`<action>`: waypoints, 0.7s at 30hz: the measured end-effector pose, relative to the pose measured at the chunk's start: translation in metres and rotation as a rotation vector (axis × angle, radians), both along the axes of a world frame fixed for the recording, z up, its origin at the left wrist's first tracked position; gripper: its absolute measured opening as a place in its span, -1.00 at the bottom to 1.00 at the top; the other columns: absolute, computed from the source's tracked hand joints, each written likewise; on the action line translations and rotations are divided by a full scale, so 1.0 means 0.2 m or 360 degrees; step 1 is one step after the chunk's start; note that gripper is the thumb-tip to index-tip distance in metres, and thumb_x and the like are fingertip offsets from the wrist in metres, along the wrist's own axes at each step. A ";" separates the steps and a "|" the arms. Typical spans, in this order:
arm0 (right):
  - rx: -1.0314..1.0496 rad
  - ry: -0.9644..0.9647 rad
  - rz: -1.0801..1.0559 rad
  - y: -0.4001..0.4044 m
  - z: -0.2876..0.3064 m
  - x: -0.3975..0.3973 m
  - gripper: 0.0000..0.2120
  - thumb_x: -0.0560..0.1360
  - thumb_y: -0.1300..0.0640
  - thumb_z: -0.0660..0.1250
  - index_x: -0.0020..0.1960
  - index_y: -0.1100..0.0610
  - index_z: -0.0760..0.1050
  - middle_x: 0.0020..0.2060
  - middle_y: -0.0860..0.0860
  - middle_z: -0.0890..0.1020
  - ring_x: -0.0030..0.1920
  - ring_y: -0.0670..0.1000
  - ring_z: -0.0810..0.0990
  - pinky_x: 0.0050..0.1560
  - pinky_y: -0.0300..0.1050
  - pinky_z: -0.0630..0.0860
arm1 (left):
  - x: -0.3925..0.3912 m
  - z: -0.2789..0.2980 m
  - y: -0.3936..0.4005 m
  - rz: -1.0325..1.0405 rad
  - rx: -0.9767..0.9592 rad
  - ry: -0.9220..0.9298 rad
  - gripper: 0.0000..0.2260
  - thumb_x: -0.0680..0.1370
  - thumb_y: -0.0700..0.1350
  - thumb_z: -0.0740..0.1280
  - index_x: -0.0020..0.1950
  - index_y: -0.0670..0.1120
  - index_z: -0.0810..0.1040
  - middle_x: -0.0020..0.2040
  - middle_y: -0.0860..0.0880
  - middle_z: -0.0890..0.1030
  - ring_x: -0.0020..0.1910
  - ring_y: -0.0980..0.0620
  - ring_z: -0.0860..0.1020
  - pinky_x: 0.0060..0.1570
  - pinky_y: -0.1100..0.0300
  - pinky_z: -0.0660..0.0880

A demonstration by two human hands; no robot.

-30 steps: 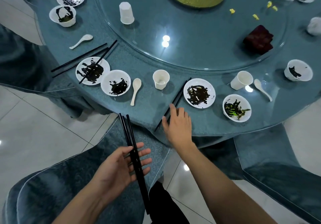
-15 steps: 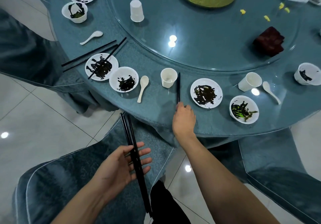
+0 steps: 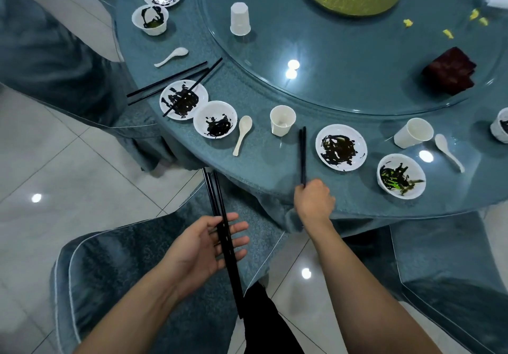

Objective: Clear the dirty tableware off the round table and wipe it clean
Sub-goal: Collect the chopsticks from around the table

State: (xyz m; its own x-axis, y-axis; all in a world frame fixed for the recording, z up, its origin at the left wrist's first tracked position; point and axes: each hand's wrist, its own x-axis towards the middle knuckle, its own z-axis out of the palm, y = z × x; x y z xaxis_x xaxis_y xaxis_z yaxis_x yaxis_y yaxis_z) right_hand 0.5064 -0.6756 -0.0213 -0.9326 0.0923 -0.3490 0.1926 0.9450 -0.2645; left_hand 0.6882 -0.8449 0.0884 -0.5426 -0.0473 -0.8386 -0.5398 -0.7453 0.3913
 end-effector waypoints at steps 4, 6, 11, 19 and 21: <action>-0.0244 0.0066 -0.0117 0.11 0.11 0.09 -0.77 0.58 0.07 0.29 0.04 0.22 0.59 -0.03 0.19 0.67 0.01 0.22 0.62 0.11 0.08 0.52 | 0.00 0.03 0.02 0.0052 -0.0083 0.0018 -0.56 0.59 0.00 0.17 0.38 -0.19 0.51 0.22 -0.19 0.66 0.03 -0.14 0.68 0.10 -0.08 0.58; -0.0353 0.0091 -0.0073 0.15 0.22 0.16 -0.82 0.58 0.08 0.32 0.02 0.20 0.59 -0.10 0.13 0.66 -0.09 0.15 0.59 0.10 0.05 0.52 | 0.00 0.05 0.02 0.0106 -0.0102 0.0042 -0.56 0.65 0.02 0.11 0.39 -0.19 0.51 0.22 -0.20 0.66 0.04 -0.14 0.68 0.13 -0.10 0.57; -0.0632 0.0038 0.0234 0.10 0.49 0.41 -0.90 0.56 0.04 0.36 -0.09 0.04 0.51 -0.28 -0.11 0.56 -0.13 0.06 0.61 -0.08 -0.12 0.47 | 0.05 0.11 0.01 0.0224 -0.0094 0.0133 -0.58 0.66 0.03 0.11 0.35 -0.19 0.53 0.20 -0.20 0.67 0.04 -0.15 0.68 0.08 -0.07 0.61; -0.0709 -0.0062 0.0876 -0.35 0.81 0.92 -0.91 0.52 -0.02 0.37 -0.11 -0.02 0.53 -0.29 -0.13 0.60 -0.19 -0.08 0.56 0.06 -0.01 0.52 | 0.31 0.24 -0.24 0.0351 -0.0131 0.0274 -0.73 0.65 -0.09 0.14 0.23 -0.15 0.54 0.18 -0.20 0.66 0.00 -0.14 0.67 -0.02 -0.05 0.64; -0.0680 -0.0067 0.0937 -0.47 0.85 1.05 -0.89 0.52 -0.01 0.37 -0.16 -0.04 0.51 -0.34 -0.13 0.58 -0.22 -0.08 0.54 0.10 0.03 0.50 | 0.43 0.26 -0.35 0.0332 -0.0168 0.0314 -0.70 0.65 -0.12 0.15 0.32 -0.15 0.53 0.14 -0.17 0.68 0.02 -0.13 0.68 -0.06 -0.01 0.65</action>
